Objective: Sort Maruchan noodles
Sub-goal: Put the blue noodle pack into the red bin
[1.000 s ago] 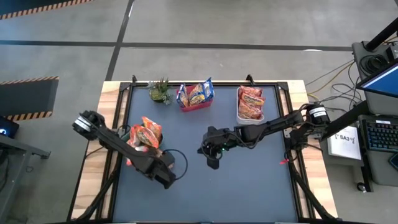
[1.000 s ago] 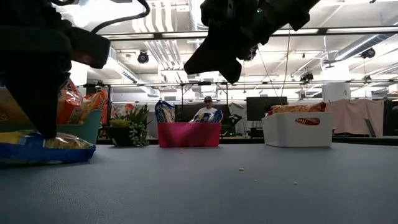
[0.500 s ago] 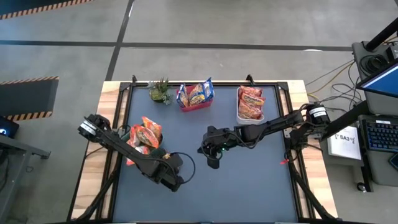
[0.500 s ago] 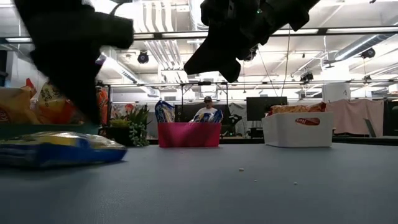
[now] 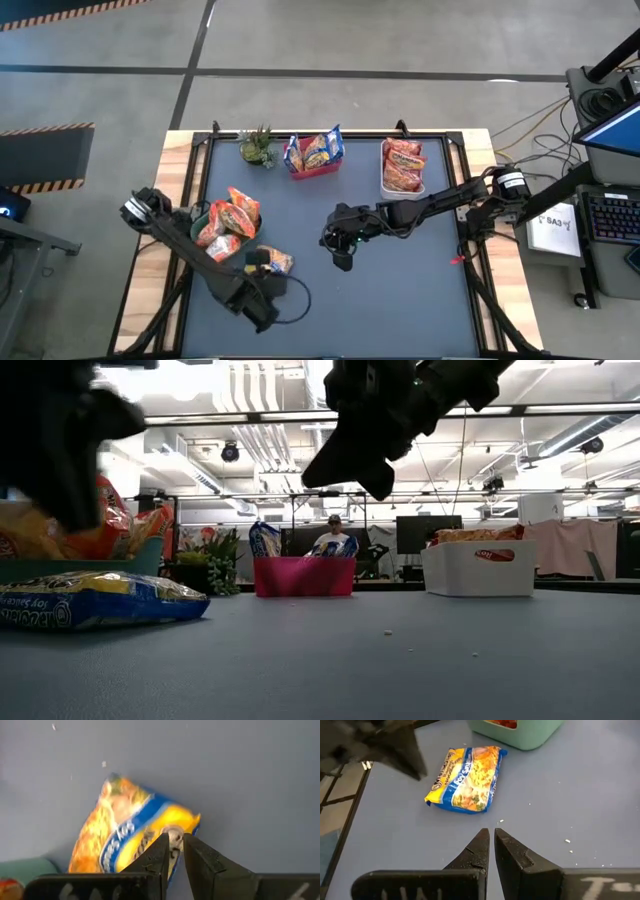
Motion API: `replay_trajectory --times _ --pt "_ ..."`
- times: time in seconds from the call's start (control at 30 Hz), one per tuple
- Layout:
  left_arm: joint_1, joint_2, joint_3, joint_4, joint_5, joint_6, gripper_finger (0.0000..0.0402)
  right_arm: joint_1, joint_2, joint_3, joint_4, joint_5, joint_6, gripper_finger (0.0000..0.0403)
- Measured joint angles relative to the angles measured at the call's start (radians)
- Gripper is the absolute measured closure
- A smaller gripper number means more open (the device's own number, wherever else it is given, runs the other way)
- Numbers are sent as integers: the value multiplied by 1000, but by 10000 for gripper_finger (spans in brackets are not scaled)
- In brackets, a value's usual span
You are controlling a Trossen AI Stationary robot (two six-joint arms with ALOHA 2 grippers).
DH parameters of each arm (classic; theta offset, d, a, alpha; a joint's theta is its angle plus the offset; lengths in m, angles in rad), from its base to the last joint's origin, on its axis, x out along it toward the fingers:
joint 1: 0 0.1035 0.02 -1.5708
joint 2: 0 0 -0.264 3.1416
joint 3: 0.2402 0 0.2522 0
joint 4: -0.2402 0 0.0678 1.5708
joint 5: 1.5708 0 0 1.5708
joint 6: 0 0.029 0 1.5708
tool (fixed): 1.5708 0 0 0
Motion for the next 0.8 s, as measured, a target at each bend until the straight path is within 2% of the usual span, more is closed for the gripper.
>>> replay_trajectory --times 0.23,0.4,0.5,0.67,0.8 --pt "-31 0 -124 5 -101 -109 362 0 0 -10 2 1 7 385" --pt "-17 0 -182 97 -125 -111 362 0 8 -10 8 1 2 385" --pt "4 2 -206 203 -167 -77 362 0 21 -9 9 1 -2 385" --pt "77 4 -214 361 -338 64 362 -1 36 -9 10 1 -1 385" --pt "145 -32 -213 440 -341 228 362 -7 38 -9 1 0 28 385"
